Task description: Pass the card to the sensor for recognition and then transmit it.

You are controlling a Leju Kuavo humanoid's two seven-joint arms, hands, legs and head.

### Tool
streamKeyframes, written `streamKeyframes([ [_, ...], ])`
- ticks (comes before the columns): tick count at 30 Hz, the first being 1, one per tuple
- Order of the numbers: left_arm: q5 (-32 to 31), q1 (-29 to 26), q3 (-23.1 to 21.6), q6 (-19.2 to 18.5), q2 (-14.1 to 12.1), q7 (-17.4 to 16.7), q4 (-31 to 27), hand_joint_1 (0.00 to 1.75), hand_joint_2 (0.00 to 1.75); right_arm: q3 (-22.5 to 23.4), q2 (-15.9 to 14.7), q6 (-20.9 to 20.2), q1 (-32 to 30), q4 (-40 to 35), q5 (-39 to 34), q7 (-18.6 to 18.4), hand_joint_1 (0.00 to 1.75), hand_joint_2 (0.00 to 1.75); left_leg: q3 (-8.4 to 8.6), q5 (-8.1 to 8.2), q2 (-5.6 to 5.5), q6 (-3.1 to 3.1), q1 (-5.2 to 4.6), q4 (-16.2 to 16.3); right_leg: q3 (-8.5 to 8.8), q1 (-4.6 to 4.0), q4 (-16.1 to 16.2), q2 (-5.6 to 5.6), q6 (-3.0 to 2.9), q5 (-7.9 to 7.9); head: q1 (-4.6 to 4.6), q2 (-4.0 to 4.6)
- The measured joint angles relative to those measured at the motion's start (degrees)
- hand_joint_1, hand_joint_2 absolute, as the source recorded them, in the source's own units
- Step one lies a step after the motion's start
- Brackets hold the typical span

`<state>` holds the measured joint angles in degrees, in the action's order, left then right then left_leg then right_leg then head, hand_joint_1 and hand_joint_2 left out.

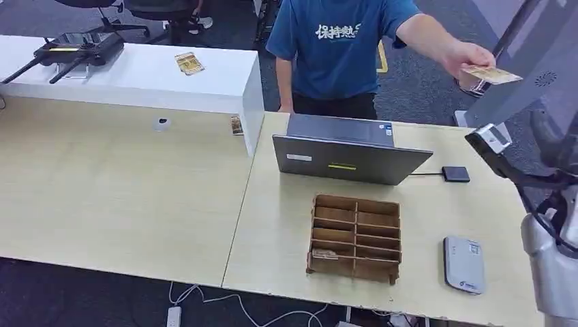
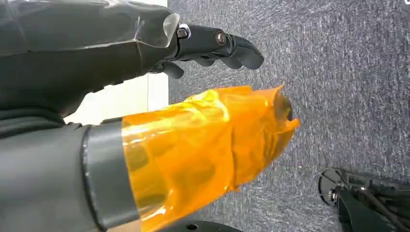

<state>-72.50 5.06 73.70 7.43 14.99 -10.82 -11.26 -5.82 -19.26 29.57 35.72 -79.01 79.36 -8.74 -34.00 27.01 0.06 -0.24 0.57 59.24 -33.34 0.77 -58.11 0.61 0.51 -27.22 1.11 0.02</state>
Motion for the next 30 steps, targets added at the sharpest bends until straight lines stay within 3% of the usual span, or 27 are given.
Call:
streamKeyframes([
  [15, 0.07, -0.02, -0.74, -0.46, -0.13, 0.02, 0.0, 0.0, 0.0, -9.99, 0.72, -5.14, 7.21, 5.4, -4.48, -1.53, 0.0, 1.75, -0.03, 0.0, -0.02, 0.0, 0.01, 0.0, -0.01, 0.0, 0.0, 0.03, 0.0, 0.0, 0.0, 0.0],
  [30, 0.07, -0.04, -0.79, -0.48, -0.13, 0.02, 0.0, 0.0, 0.0, -12.72, 0.96, -5.53, 8.49, 6.86, -4.81, -1.55, 0.0, 1.75, -0.04, 0.0, -0.02, 0.0, 0.0, 0.0, -0.02, 0.0, 0.01, 0.02, 0.0, 0.0, 0.0, 0.0],
])
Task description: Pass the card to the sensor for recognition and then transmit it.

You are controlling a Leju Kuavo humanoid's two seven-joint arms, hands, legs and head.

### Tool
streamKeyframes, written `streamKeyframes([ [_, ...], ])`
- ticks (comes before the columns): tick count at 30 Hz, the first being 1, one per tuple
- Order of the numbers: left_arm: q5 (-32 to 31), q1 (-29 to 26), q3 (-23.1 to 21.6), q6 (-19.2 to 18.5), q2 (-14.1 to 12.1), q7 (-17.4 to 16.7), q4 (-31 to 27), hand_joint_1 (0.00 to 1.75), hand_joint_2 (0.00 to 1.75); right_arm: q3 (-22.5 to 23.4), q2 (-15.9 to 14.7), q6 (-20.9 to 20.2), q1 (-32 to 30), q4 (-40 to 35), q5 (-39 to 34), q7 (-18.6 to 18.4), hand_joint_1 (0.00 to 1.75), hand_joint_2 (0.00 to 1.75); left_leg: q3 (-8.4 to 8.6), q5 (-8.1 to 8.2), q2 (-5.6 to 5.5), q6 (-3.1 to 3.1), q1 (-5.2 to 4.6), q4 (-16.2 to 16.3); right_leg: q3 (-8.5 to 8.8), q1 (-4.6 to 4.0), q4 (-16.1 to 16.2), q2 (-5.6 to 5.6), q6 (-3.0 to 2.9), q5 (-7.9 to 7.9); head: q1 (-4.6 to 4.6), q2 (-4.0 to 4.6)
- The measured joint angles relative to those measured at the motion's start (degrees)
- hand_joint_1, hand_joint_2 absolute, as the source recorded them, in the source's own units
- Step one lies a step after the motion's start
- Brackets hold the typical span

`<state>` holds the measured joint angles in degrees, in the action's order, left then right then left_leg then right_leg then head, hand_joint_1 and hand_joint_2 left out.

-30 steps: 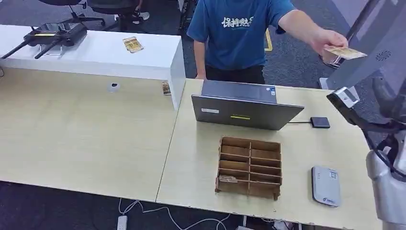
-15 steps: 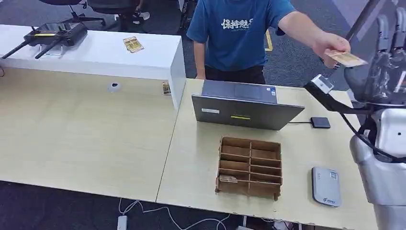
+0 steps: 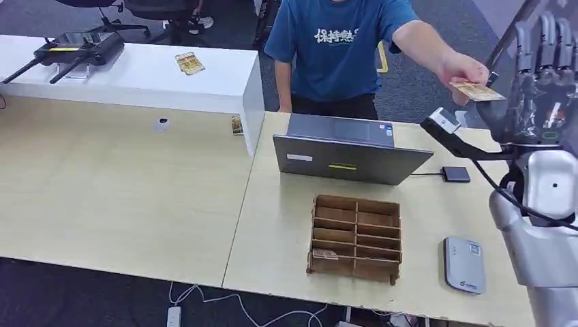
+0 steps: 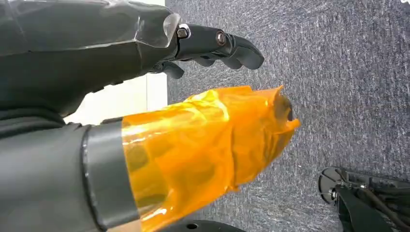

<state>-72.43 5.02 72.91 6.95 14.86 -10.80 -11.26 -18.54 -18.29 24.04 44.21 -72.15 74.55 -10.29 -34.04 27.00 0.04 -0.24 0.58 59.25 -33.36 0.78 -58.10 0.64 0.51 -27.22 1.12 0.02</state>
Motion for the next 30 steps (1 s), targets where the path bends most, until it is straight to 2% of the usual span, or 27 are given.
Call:
streamKeyframes([
  [8, 0.0, -0.01, 0.0, -0.22, -0.15, 0.0, 0.0, 0.0, 0.0, -0.96, 0.0, -0.66, 0.03, 0.11, -0.72, -0.44, 0.0, 1.75, 0.0, 0.0, 0.0, 0.0, 0.0, 0.0, -0.02, 0.0, 0.0, 0.0, 0.0, 0.0, 0.02, 0.0],
  [9, 0.0, -0.01, 0.0, -0.22, -0.17, 0.0, 0.0, 0.0, 0.0, -1.07, 0.0, -0.66, 0.03, 0.18, -0.83, -0.46, 0.38, 1.75, 0.0, 0.0, 0.0, 0.0, 0.0, 0.0, -0.03, 0.0, 0.0, 0.0, 0.0, 0.0, 0.0, 0.0],
  [10, -0.02, -0.01, 0.0, -0.22, -0.17, -0.02, 0.0, 0.0, 0.0, -1.18, 0.0, -0.66, 0.03, 0.28, -0.98, -0.48, 1.36, 1.75, 0.0, 0.0, 0.0, 0.0, 0.0, 0.0, -0.03, 0.0, 0.0, 0.0, 0.0, 0.0, 0.02, 0.0],
  [11, 0.0, -0.01, 0.0, -0.22, -0.17, -0.02, 0.0, 0.0, 0.0, -1.25, 0.0, -0.72, 0.02, 0.35, -1.14, -0.5, 1.69, 1.75, 0.0, 0.0, 0.01, 0.0, 0.0, 0.0, -0.03, 0.0, 0.0, -0.01, 0.0, 0.0, 0.0, 0.0],
  [12, 0.0, -0.02, 0.0, -0.22, -0.17, -0.02, 0.0, 0.0, 0.0, -1.35, 0.0, -0.76, 0.02, 0.48, -1.2, -0.5, 1.75, 1.75, 0.0, 0.0, 0.01, 0.0, 0.0, 0.0, -0.03, 0.0, 0.0, -0.01, 0.0, 0.0, 0.02, 0.0],
  [30, 0.18, -0.04, 0.0, -0.22, -0.24, -0.02, 0.0, 0.0, 0.0, -2.91, -0.37, -1.57, -0.06, 1.64, -1.03, -0.5, 1.75, 1.75, 0.0, 0.0, 0.02, 0.0, 0.0, 0.0, -0.06, 0.0, 0.0, -0.02, 0.0, 0.0, 0.0, 0.0],
])
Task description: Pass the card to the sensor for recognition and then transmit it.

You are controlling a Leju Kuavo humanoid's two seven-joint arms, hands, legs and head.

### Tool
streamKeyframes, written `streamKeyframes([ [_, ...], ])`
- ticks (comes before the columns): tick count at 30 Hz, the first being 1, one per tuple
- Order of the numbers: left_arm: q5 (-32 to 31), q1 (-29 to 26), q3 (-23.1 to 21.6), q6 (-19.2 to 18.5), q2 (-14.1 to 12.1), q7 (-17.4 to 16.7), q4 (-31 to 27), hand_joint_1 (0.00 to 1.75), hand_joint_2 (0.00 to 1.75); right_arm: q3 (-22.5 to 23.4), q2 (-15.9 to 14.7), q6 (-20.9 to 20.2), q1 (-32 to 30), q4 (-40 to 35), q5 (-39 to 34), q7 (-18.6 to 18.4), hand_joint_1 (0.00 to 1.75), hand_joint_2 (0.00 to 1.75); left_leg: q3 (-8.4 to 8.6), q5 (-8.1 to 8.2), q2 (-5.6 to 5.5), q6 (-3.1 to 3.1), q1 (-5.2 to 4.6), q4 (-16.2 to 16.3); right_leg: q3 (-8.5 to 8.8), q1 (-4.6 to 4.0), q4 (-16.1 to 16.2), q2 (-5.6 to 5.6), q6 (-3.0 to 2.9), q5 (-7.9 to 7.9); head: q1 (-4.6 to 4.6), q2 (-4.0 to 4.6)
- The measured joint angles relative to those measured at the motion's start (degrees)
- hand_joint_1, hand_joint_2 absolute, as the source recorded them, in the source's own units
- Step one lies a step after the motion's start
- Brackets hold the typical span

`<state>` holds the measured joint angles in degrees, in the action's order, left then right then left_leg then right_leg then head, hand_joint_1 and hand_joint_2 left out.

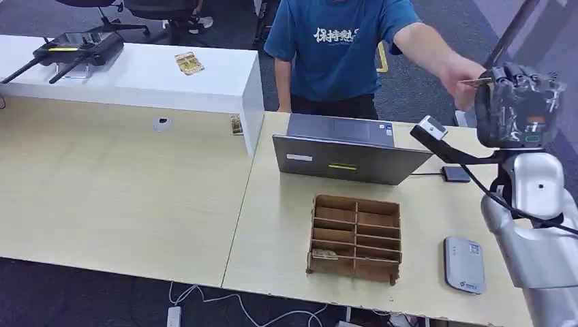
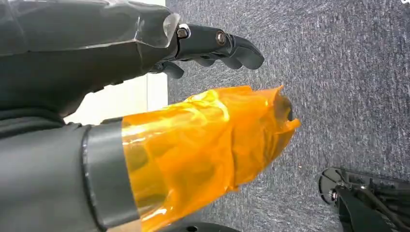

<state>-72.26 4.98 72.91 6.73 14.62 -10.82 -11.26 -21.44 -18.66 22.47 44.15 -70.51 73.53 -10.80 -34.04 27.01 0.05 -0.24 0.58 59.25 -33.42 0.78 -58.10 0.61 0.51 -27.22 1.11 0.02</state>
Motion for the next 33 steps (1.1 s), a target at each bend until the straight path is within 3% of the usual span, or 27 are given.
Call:
streamKeyframes([
  [22, 0.09, -0.01, 0.0, 0.0, 0.0, 0.0, 0.0, 0.0, 0.0, -0.39, -0.24, 0.17, -0.78, 0.04, -0.03, 0.0, 1.75, 1.75, 0.0, 0.0, 0.01, 0.0, 0.0, 0.0, 0.0, 0.0, 0.0, -0.01, 0.0, 0.0, 0.0, 0.0],
  [27, 0.98, -0.02, 0.0, 0.48, 0.02, 0.02, 0.0, 0.0, 0.0, 0.4, 0.09, -3.74, -1.27, 0.18, -15.08, 1.62, 1.75, 1.75, -0.02, 0.0, 0.0, 0.0, 0.0, 0.0, 0.01, 0.0, 0.0, 0.0, 0.0, 0.0, 0.0, 0.0],
  [31, 2.34, -0.04, 0.0, 1.07, 0.07, 0.68, 0.0, 0.0, 0.0, 2.69, 1.25, -8.29, -1.43, 0.98, -36.72, 5.16, 1.75, 1.75, -0.02, 0.0, -0.01, 0.0, 0.0, 0.0, 0.0, 0.0, 0.0, 0.0, 0.0, 0.0, 0.0, 0.0],
  [33, 2.91, -0.04, 0.0, 1.29, 0.09, 0.83, 0.0, 0.0, 0.0, 3.52, 1.46, -9.49, -1.61, 1.4, -44.14, 6.63, 1.75, 1.75, -0.02, 0.0, -0.02, 0.0, 0.0, 0.0, 0.0, 0.0, 0.0, 0.02, 0.0, 0.0, 0.0, 0.0],
])
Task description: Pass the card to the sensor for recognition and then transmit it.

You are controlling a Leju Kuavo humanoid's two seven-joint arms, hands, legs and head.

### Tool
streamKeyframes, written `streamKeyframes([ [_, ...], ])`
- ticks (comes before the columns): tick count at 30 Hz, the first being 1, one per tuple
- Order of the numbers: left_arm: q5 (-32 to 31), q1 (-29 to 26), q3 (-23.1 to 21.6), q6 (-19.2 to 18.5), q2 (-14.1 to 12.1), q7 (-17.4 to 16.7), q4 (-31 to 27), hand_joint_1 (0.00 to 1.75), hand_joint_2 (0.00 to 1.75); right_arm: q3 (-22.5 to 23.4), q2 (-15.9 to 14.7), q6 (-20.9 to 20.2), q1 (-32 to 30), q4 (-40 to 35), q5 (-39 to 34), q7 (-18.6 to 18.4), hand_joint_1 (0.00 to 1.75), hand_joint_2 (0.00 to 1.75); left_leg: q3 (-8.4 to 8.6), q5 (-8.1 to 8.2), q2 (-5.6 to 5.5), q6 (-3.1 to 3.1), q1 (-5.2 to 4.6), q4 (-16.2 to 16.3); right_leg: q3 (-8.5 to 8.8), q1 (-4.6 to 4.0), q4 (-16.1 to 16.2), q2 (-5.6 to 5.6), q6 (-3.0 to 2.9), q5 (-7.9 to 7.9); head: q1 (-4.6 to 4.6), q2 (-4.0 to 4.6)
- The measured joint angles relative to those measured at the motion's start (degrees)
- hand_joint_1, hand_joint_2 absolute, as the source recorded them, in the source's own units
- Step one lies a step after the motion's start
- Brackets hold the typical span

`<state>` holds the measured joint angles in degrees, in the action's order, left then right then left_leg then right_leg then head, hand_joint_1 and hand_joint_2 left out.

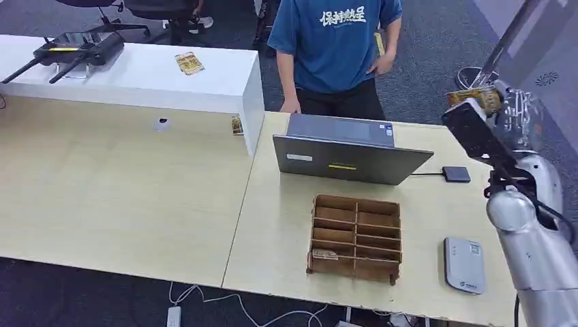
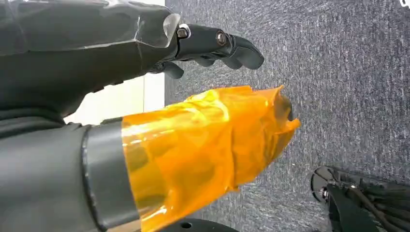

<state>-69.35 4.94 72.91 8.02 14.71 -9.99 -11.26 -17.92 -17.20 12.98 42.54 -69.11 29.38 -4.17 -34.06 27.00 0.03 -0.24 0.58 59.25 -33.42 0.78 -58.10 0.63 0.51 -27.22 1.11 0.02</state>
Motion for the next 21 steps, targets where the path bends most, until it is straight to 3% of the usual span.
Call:
streamKeyframes([
  [7, 1.75, -0.3, 0.07, 0.39, 0.02, 0.57, 0.0, 0.0, 0.0, 1.35, -1.55, -3.1, -4.22, -0.79, -15.25, 2.58, 1.75, 1.75, 0.0, 0.01, 0.0, 0.0, 0.0, 0.0, -0.02, 0.0, 0.02, -0.02, 0.0, 0.0, 0.02, 0.0],
  [14, 2.56, -0.58, 0.68, 0.48, 0.24, 0.98, 0.0, 0.0, 0.0, 1.42, -4.39, -3.15, -10.51, -3.98, -17.78, 4.13, 1.75, 1.75, -0.02, 0.03, 0.02, 0.03, 0.0, 0.0, -0.03, 0.0, 0.03, -0.03, 0.0, -0.01, 0.02, 0.0],
  [21, 2.97, -0.57, 1.38, 0.55, 0.28, 1.09, 0.0, 0.0, 0.0, 1.42, -5.99, -2.95, -12.67, -5.77, -17.71, 4.19, 1.75, 1.75, 0.0, 0.02, 0.02, 0.02, 0.0, 0.0, -0.03, 0.0, 0.03, -0.02, 0.0, -0.01, 0.02, 0.0],
])
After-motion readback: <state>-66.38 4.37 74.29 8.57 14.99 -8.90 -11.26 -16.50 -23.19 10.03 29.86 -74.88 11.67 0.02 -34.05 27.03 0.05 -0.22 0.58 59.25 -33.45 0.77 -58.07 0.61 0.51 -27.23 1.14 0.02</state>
